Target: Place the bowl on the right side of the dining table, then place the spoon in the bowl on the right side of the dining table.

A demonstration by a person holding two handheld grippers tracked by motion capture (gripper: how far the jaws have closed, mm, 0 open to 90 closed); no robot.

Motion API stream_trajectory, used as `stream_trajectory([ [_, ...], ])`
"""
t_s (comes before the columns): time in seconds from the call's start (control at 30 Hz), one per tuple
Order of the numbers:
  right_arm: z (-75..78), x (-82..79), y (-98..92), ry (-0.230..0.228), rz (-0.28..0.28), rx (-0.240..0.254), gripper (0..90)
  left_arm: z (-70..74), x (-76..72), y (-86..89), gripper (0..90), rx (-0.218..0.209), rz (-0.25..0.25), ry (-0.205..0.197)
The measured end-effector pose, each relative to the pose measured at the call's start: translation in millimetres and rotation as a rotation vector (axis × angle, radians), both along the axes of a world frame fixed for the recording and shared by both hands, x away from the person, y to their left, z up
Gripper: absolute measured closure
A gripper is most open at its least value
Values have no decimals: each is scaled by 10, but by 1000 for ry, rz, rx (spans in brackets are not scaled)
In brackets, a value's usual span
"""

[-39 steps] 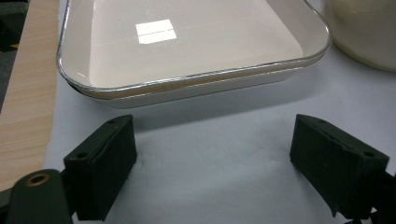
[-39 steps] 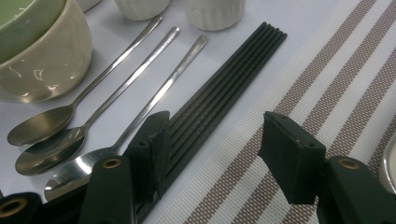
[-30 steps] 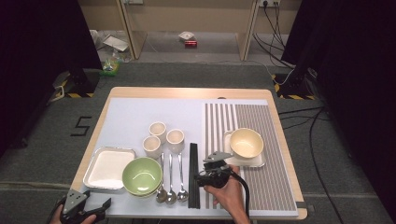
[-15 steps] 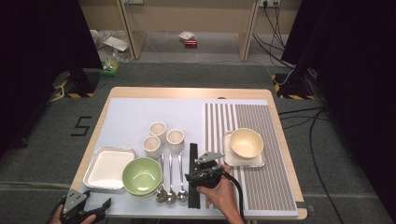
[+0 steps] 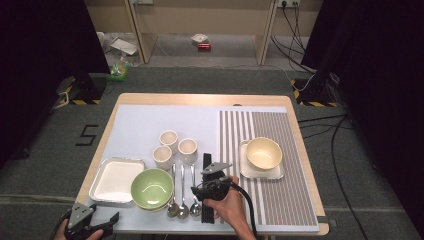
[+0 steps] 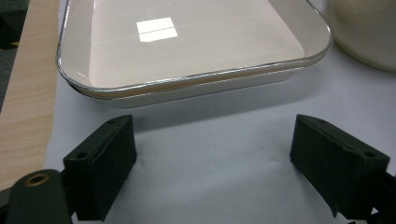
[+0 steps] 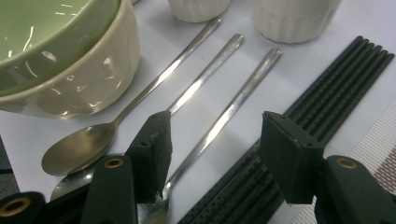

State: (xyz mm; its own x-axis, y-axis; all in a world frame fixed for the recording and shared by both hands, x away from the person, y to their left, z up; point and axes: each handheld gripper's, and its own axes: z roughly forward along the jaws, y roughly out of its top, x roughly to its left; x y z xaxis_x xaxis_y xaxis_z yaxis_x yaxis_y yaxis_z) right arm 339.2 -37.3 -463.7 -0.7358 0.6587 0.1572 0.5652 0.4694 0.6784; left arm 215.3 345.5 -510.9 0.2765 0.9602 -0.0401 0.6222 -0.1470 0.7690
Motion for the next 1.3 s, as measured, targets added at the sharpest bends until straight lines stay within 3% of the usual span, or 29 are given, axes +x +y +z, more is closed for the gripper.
stream_trajectory([
  [0.33,-33,-18,146,5,28,-19,450,-4,4,-9,130,2,6,-5],
  [0.97,-57,-5,173,12,32,-30,458,-4,3,-9,130,1,6,-5],
  [1.3,-112,3,218,27,23,-70,563,-3,-1,-3,130,7,5,-4],
])
